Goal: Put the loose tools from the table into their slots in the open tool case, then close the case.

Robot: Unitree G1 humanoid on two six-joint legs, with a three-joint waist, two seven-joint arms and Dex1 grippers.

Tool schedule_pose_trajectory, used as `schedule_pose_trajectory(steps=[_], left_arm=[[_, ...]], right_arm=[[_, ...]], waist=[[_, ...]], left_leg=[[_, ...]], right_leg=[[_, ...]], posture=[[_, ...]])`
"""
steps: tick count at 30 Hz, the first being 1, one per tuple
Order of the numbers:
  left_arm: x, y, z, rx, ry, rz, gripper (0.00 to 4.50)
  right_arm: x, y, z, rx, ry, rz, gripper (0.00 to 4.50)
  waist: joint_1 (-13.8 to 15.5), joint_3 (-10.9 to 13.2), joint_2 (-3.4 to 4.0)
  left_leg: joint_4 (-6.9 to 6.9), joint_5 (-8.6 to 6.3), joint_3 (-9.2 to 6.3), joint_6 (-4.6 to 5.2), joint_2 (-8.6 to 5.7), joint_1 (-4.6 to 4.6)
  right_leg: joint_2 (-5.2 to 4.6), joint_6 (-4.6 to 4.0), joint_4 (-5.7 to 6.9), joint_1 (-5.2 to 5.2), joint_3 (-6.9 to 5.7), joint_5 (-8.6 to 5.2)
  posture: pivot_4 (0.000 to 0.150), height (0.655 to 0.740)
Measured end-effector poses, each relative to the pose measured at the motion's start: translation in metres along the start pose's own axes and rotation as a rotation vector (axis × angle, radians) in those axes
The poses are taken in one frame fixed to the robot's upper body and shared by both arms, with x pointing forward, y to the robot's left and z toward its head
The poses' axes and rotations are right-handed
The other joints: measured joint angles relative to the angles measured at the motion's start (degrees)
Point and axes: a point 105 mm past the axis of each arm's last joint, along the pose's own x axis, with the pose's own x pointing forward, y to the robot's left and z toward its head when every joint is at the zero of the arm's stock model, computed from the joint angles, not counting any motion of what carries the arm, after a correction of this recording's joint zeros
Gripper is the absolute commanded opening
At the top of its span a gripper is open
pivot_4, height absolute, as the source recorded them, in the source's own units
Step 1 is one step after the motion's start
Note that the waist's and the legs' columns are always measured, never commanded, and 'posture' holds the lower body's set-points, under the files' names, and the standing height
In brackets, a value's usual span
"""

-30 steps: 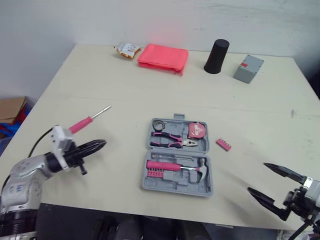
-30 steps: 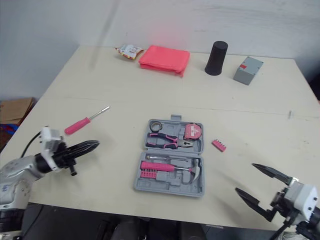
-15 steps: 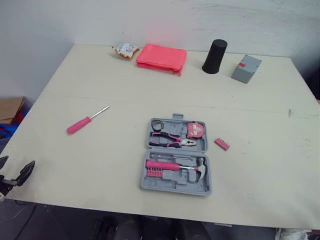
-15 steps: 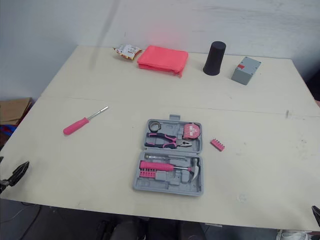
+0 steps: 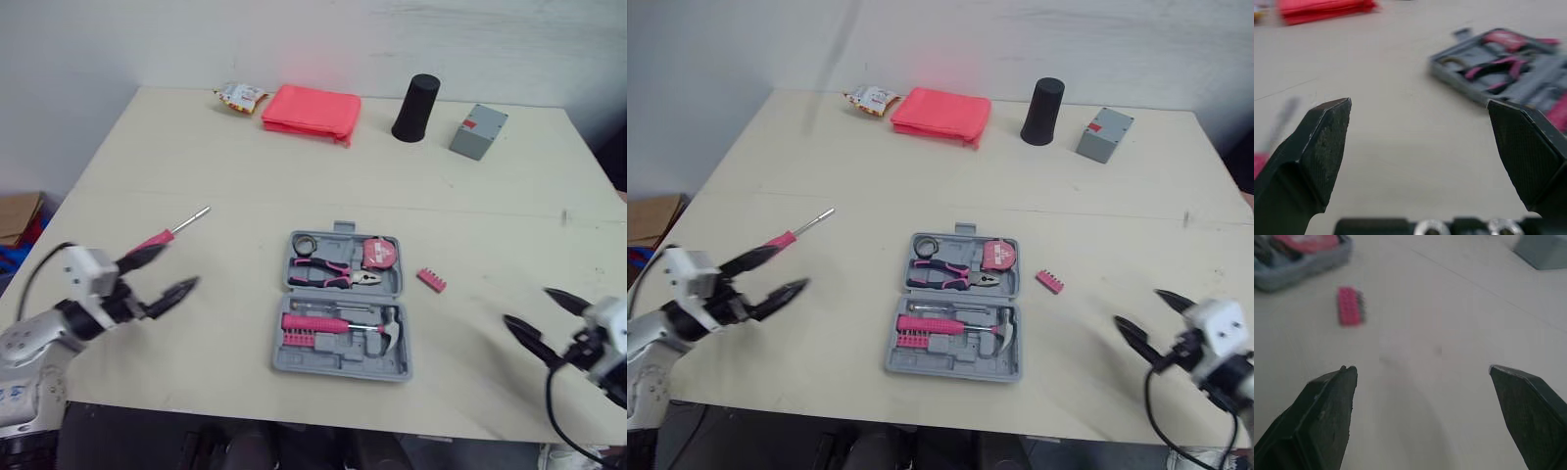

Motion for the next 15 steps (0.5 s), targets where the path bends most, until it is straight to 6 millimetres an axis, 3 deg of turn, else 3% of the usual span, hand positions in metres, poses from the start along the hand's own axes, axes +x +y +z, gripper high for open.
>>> schedule_pose_trajectory(steps=[7, 15], left_arm=[[0.034, -0.038, 0.027, 0.044, -0.018, -0.337, 4.47], [0.057, -0.063, 0.037, 0.039, -0.056, -0.486, 4.47]], right_arm=[[0.044, 0.007, -0.003, 0.048, 0.005, 0.144, 4.5], [0.083, 0.025, -0.004, 0.089, -0.001, 0.28, 4.5]], waist=[[0.0, 0.1, 0.04], [-0.2, 0.1, 0.07]], left_leg=[[0.3, 0.01, 0.02, -0.05, 0.07, -0.08], [0.5, 0.06, 0.08, -0.14, 0.24, -0.09]], right_leg=[[0.22, 0.09, -0.01, 0.01, 0.12, 0.04], [0.42, 0.09, 0.1, -0.03, 0.25, 0.04]], posture=[[0.15, 0.74], [0.15, 0.74]])
